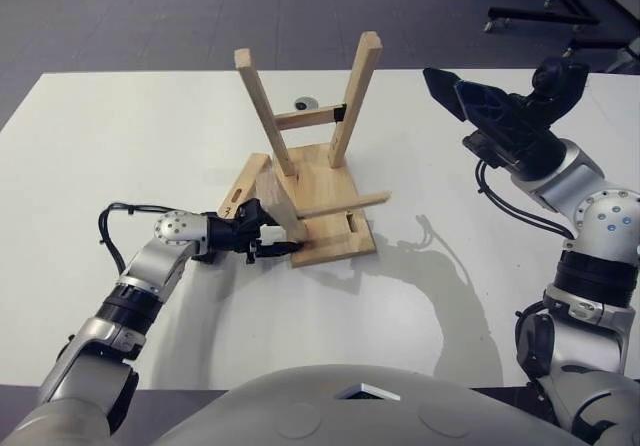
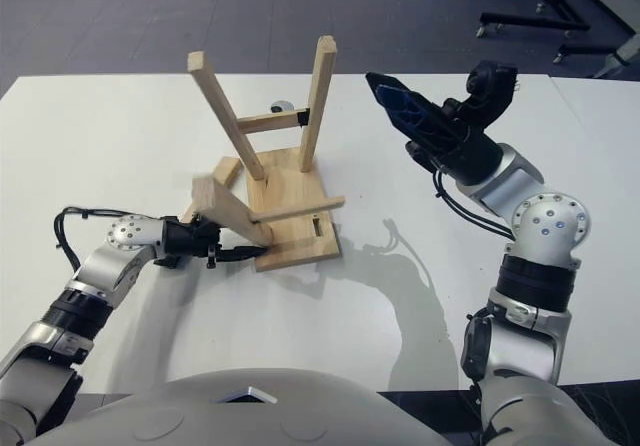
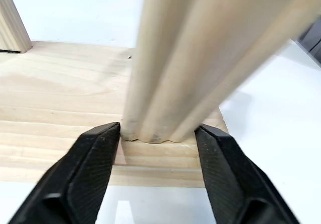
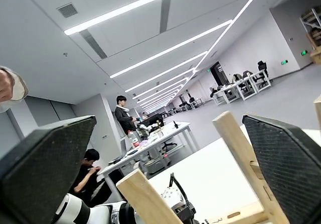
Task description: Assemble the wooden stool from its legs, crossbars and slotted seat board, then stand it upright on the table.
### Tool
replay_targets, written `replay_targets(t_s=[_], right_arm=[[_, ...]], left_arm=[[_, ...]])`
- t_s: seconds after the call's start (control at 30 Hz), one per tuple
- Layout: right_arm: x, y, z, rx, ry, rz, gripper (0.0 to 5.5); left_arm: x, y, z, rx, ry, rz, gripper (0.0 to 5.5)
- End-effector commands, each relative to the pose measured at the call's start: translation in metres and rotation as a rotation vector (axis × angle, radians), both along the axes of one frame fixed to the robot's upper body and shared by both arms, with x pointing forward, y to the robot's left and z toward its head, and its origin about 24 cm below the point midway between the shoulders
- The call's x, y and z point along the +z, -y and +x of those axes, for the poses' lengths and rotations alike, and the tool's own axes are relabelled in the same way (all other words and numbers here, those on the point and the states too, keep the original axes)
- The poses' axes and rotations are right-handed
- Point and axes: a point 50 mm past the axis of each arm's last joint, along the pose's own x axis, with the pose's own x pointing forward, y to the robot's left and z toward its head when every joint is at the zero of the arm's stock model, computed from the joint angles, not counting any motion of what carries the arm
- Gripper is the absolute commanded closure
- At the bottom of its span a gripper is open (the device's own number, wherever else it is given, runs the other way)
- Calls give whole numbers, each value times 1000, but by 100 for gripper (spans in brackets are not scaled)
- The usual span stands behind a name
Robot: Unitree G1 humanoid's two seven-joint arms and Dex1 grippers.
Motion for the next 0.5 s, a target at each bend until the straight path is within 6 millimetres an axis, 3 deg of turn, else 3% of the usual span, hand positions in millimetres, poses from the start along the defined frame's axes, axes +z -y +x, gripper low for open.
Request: replay_targets(t_s=[0.03, 0.3, 0.5], right_arm=[[3, -1, -1, 8, 10, -1, 10], [3, -2, -1, 10, 7, -1, 10], [2, -3, -3, 13, 4, 6, 10]], left_arm=[[-16, -7, -5, 21, -85, 88, 224], [-9, -6, 4, 66, -52, 57, 117], [24, -12, 12, 98, -3, -61, 32]])
